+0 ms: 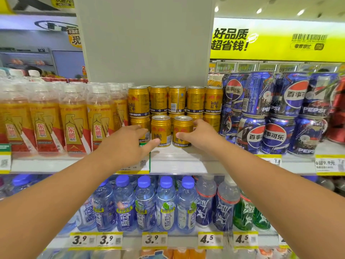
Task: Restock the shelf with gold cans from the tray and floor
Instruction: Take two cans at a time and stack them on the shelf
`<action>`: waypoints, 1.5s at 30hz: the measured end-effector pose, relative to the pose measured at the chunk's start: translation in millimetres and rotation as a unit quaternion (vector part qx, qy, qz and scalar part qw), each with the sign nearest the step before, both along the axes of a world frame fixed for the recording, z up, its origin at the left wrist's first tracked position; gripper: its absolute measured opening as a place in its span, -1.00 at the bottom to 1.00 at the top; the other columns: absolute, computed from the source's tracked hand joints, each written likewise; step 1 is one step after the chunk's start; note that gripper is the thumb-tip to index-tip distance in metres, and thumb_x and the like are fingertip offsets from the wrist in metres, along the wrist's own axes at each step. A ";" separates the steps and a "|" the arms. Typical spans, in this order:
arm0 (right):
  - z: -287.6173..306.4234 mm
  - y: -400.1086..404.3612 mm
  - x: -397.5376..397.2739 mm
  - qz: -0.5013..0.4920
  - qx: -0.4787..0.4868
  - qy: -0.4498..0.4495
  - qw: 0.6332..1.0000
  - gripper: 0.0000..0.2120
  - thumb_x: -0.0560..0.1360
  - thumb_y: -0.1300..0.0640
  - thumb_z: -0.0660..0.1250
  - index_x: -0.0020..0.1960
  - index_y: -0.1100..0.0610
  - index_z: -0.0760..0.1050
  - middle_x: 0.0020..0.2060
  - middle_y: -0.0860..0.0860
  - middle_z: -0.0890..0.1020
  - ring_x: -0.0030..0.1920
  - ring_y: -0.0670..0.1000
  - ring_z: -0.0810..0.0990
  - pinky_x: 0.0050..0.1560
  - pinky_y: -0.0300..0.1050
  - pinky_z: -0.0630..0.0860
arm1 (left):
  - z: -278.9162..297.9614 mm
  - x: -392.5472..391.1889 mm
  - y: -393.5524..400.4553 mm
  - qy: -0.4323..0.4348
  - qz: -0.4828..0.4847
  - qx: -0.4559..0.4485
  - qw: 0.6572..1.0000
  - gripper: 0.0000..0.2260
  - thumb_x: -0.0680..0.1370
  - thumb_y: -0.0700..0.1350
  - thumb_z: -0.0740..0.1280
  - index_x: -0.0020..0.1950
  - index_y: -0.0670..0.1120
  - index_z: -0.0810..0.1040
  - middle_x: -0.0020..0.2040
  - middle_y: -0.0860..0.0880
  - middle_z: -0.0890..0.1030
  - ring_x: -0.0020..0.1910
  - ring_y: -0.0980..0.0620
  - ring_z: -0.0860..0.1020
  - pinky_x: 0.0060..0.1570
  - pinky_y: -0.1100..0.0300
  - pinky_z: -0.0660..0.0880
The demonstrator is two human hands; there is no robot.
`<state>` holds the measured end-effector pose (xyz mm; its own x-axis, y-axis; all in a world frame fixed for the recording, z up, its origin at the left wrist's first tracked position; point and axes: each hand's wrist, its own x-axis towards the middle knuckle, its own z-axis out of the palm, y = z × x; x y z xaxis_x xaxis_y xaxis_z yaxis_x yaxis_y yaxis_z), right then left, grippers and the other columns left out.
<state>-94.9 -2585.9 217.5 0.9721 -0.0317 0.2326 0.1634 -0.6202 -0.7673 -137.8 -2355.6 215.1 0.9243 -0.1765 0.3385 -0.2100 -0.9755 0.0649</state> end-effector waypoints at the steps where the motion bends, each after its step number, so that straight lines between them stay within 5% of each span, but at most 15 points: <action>1: -0.4 1.7 -0.1 -0.007 -0.008 0.000 1.000 -0.32 0.37 -0.15 0.54 0.37 0.05 0.38 0.21 -0.04 0.57 0.17 0.03 0.56 0.18 0.02 0.54 | -1.3 -0.7 1.3 0.006 -0.005 -0.003 1.000 -0.23 0.46 0.50 -0.07 0.54 0.11 0.29 0.57 0.03 0.24 0.52 0.00 0.24 0.41 -0.04 0.30; 14: -2.2 20.5 16.8 -0.067 -0.049 -0.026 0.996 -0.50 0.42 -0.07 0.52 0.25 0.10 0.48 0.15 0.02 0.62 0.10 0.06 0.58 -0.06 -0.11 0.42 | -4.9 -3.8 1.4 0.003 -0.037 -0.019 0.999 -0.27 0.48 0.48 0.01 0.54 0.10 0.28 0.54 0.06 0.29 0.49 0.03 0.28 0.37 0.04 0.32; 23: 0.5 21.4 20.9 -0.067 -0.046 -0.014 0.997 -0.50 0.43 -0.07 0.51 0.26 0.12 0.48 0.15 0.01 0.62 0.13 0.08 0.59 -0.02 -0.11 0.46 | -7.3 4.1 2.3 0.009 -0.037 -0.020 0.999 -0.21 0.43 0.53 -0.03 0.53 0.11 0.29 0.53 0.05 0.33 0.48 0.03 0.30 0.38 -0.03 0.37; 29: 20.7 40.9 -7.0 -0.057 -0.103 -0.162 0.980 -0.45 0.46 -0.14 0.45 0.32 0.11 0.42 0.10 0.03 0.58 0.10 0.04 0.56 0.00 -0.09 0.52 | -6.1 7.0 2.4 0.006 -0.039 -0.025 0.999 -0.20 0.42 0.55 -0.01 0.52 0.12 0.29 0.51 0.08 0.36 0.46 0.03 0.33 0.36 -0.02 0.38; 35: 14.7 73.1 -5.8 -0.057 -0.154 -0.039 0.986 -0.64 0.40 -0.15 0.50 -0.14 0.12 0.52 -0.29 -0.01 0.58 -0.18 0.01 0.60 -0.45 -0.20 0.29 | -7.4 6.4 2.8 0.004 -0.039 -0.017 0.999 -0.21 0.45 0.52 0.03 0.53 0.08 0.29 0.51 0.04 0.36 0.45 0.01 0.34 0.34 -0.01 0.40; 40: 2.3 84.5 9.6 -0.094 -0.151 -0.048 0.983 -0.64 0.43 -0.07 0.49 -0.32 0.08 0.40 -0.35 0.00 0.55 -0.24 0.04 0.60 -0.42 -0.18 0.36 | -11.0 5.6 3.9 -0.004 -0.040 -0.019 0.999 -0.20 0.43 0.52 0.05 0.51 0.05 0.33 0.46 0.04 0.41 0.42 0.01 0.38 0.31 -0.01 0.43; 45: -0.1 90.5 20.4 -0.127 -0.137 -0.058 0.981 -0.71 0.45 -0.01 0.49 -0.27 0.08 0.43 -0.26 0.04 0.61 -0.19 0.09 0.65 -0.28 -0.13 0.47 | -14.1 5.1 6.9 -0.016 -0.044 -0.023 0.999 -0.22 0.44 0.50 0.07 0.48 0.03 0.38 0.40 0.02 0.48 0.34 0.00 0.45 0.24 0.03 0.47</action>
